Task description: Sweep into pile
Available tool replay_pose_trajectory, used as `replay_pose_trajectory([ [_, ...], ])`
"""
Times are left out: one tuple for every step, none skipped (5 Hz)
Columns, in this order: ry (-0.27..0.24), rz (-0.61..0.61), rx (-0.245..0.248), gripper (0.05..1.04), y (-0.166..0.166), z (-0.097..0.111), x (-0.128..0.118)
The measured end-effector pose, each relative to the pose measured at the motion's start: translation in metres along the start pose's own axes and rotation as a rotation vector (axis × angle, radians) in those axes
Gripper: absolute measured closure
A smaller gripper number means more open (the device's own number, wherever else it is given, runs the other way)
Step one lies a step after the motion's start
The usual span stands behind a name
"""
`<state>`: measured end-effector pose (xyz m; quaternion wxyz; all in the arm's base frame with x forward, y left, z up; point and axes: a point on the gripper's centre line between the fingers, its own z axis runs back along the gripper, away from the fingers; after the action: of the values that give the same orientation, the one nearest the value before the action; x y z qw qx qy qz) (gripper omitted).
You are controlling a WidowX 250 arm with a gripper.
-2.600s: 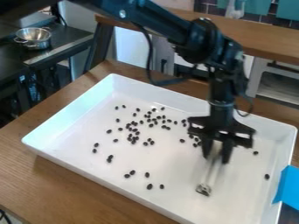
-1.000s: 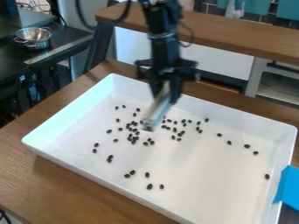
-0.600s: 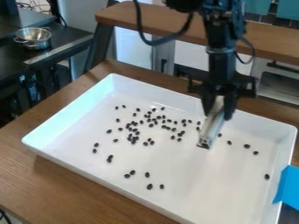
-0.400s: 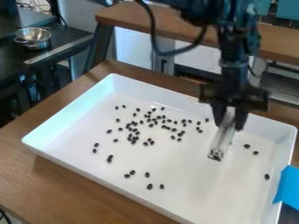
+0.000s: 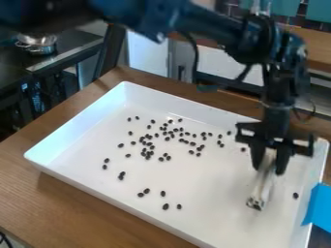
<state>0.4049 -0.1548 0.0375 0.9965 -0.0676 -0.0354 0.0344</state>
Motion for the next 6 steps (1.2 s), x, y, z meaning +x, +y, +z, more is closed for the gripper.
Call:
replay_pose_trajectory([
  [-0.016,0.008,-0.01,0.704,-0.012,0.0,0.002],
  [-0.007,0.019,-0.01,0.704,-0.016,-0.009,0.003],
  [-0.017,0.035,-0.009,0.704,-0.018,-0.01,0.006],
  [-0.02,0.035,-0.002,0.704,-0.019,-0.013,0.011],
  [-0.022,0.031,0.003,0.704,-0.014,-0.014,0.016],
  [-0.018,0.057,0.01,0.704,0.008,-0.012,0.024],
])
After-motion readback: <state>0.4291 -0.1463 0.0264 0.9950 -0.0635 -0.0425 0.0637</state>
